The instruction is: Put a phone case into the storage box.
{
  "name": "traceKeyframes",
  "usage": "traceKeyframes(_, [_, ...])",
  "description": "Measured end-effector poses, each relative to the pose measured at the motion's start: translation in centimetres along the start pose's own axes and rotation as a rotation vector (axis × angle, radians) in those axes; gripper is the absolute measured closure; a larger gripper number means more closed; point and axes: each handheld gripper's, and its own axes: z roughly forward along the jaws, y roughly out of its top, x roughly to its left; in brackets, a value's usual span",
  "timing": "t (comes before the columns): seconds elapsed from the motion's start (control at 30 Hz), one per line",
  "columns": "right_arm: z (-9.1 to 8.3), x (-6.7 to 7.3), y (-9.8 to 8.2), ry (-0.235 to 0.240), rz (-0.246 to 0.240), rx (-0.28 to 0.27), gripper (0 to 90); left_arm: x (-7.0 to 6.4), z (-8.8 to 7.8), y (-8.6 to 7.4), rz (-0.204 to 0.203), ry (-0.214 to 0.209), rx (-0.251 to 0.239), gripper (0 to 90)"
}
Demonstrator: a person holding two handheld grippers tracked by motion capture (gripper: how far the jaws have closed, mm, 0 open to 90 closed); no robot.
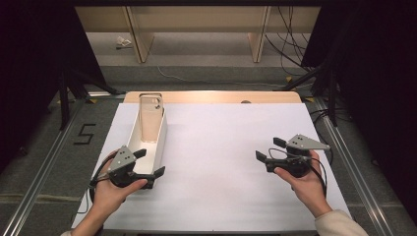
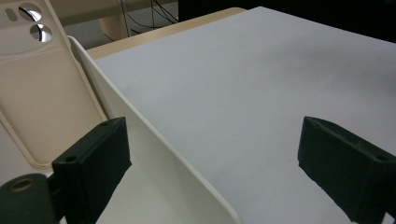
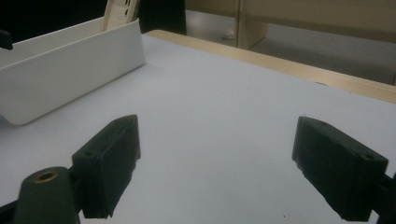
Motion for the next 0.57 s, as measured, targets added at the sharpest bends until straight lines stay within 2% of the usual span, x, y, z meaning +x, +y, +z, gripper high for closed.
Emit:
traceKeyframes(0.3, [-0.16,0.00,0.04,-0.003,0.000,-0.006,16.1,-0.43,0.01,-0.55,0.011,0.014,0.005,8.9])
traceKeyframes(0.57, [-0.20,-0.02,0.06,-0.002,0.006,-0.010,16.1,-0.33,0.01,-0.64,0.000,0.018,-0.001,8.9])
